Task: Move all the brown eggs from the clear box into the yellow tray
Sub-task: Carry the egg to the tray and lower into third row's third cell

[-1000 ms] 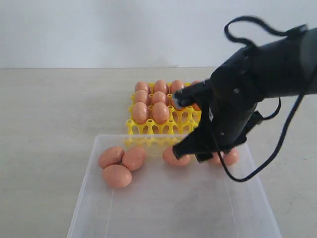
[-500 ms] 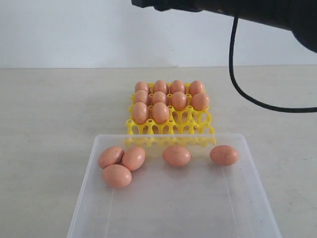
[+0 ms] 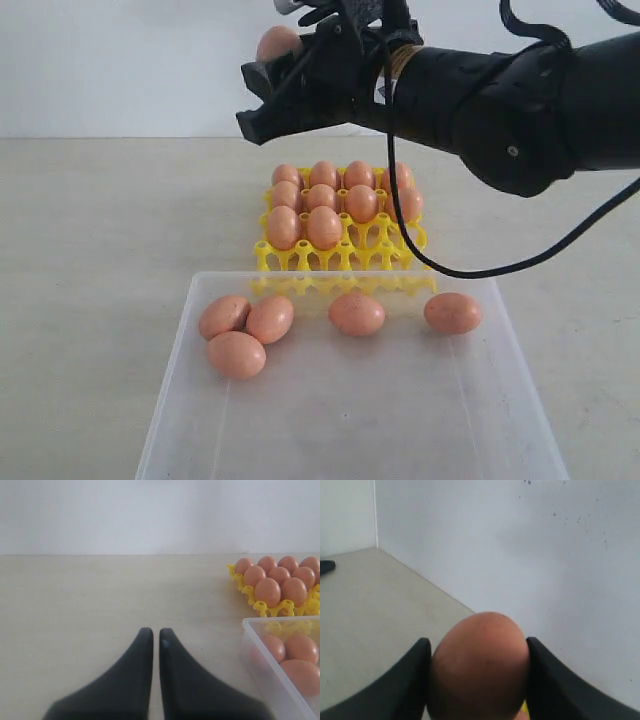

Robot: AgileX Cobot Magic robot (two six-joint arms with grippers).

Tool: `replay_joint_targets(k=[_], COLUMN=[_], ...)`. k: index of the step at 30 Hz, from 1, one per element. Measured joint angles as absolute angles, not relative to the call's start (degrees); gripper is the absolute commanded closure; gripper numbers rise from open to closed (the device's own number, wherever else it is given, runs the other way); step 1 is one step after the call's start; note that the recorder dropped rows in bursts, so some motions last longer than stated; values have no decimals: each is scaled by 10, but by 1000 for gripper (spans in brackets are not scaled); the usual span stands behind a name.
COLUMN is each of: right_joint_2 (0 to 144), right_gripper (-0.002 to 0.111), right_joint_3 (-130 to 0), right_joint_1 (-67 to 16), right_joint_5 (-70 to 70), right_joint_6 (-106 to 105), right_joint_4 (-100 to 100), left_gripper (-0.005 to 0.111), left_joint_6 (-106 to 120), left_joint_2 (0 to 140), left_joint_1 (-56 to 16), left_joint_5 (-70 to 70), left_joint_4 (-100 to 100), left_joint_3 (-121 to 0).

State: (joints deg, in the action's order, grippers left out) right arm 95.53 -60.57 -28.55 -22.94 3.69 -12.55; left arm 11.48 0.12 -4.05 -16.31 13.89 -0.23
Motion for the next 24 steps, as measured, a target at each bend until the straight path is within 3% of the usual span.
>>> replay_joint_targets(k=[16, 24], right_joint_2=[1028, 1042], right_gripper=[108, 108], right_joint_3=[-440, -440], right_joint_1=[-286, -286], right_joint_5=[-382, -440], right_joint_6=[11, -200], right_joint_4=[-96, 178], left_gripper=[103, 103], left_joint_6=[115, 115], left_joint_2=[1, 1], left_joint_1=[-40, -40], left_joint_5=[-163, -163], left_joint_4=[139, 139], left_joint_3=[-2, -2])
